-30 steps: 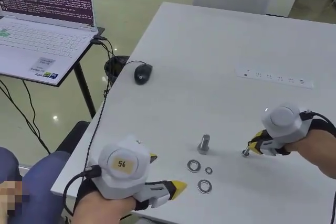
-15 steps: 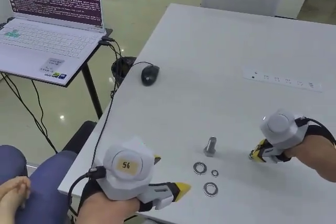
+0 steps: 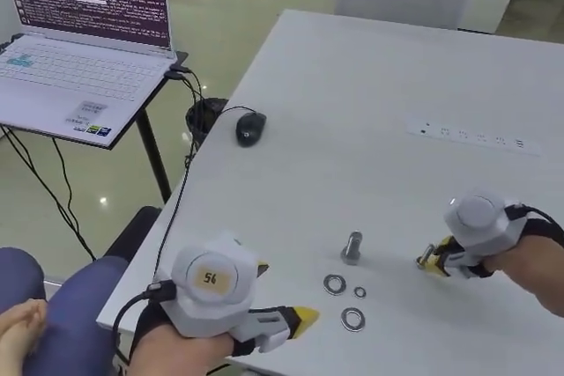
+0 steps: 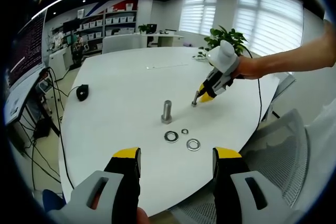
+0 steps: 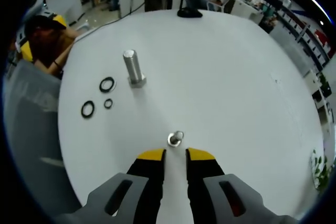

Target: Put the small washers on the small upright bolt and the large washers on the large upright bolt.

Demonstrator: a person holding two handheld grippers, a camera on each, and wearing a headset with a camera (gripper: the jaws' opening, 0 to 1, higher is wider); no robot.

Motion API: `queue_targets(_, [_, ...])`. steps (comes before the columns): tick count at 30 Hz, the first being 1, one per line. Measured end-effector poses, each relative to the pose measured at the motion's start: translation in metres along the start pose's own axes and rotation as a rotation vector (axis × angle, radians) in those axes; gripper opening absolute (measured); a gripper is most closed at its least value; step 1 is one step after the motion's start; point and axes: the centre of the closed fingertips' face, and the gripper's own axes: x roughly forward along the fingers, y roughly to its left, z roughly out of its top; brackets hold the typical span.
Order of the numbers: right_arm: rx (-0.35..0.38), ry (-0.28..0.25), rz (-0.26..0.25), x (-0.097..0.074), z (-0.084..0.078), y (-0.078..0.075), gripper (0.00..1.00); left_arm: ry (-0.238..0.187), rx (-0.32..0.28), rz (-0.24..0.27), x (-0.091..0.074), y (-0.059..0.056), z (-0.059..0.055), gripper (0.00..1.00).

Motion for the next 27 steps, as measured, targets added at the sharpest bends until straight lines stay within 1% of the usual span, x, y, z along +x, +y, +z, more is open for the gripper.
queue_targets(2, [0.025,0.000,0.013,-0.001,-0.009,0.006,0.16,-0.001,0.002,-0.004,0.001,-0.001,0.000,0.54])
queue_targets(4, [0.031,0.007,0.031,0.001,-0.018,0.014,0.16,0.000,0.006,-0.011,0.002,-0.005,0.000,0.54])
queue_targets(5, [0.032,0.007,0.035,0.002,-0.020,0.018,0.16,0.000,0.008,-0.013,0.003,-0.005,0.000,0.54])
queue_targets(6, [0.032,0.005,0.051,0.003,-0.021,0.027,0.15,0.001,0.010,-0.015,0.003,-0.006,0.000,0.54])
queue_targets(8, [0.036,-0.003,0.069,0.007,-0.018,0.040,0.15,0.000,0.012,-0.019,0.004,-0.007,0.000,0.54])
queue_targets(9, [0.034,-0.006,0.078,0.008,-0.017,0.044,0.15,-0.001,0.013,-0.020,0.004,-0.008,0.001,0.54])
queue_targets(10, [0.008,-0.023,0.104,0.011,-0.009,0.056,0.15,-0.003,0.013,-0.021,0.004,-0.008,0.001,0.54])
queue_targets(11, [-0.006,-0.026,0.108,0.013,-0.005,0.061,0.15,-0.003,0.013,-0.021,0.004,-0.009,0.001,0.54])
queue_targets(13, [-0.060,-0.019,0.133,0.021,0.005,0.074,0.15,-0.004,0.013,-0.023,0.003,-0.009,0.001,0.54])
queue_targets(14, [-0.068,-0.024,0.137,0.026,0.013,0.081,0.15,-0.003,0.018,-0.023,0.003,-0.010,0.002,0.54])
queue_targets(17, [-0.091,-0.043,0.159,0.035,0.032,0.094,0.15,-0.005,0.019,-0.020,0.001,-0.008,0.003,0.54])
queue_targets(19, [-0.114,-0.045,0.178,0.042,0.042,0.101,0.16,-0.008,0.019,-0.013,-0.001,-0.006,0.003,0.54])
queue_targets(20, [-0.124,-0.044,0.181,0.044,0.044,0.103,0.16,-0.008,0.019,-0.011,-0.002,-0.005,0.003,0.54])
queue_targets(21, [-0.152,-0.056,0.183,0.046,0.051,0.104,0.16,-0.012,0.015,-0.005,-0.003,-0.004,0.004,0.54])
queue_targets(23, [-0.152,-0.050,0.187,0.050,0.057,0.106,0.16,-0.015,0.009,0.000,-0.005,-0.003,0.004,0.54])
queue_targets(26, [-0.182,-0.047,0.198,0.052,0.061,0.110,0.16,-0.016,0.007,0.005,-0.005,-0.003,0.003,0.54])
queue_targets(27, [-0.214,-0.043,0.206,0.053,0.062,0.111,0.16,-0.017,0.005,0.006,-0.006,-0.003,0.002,0.54])
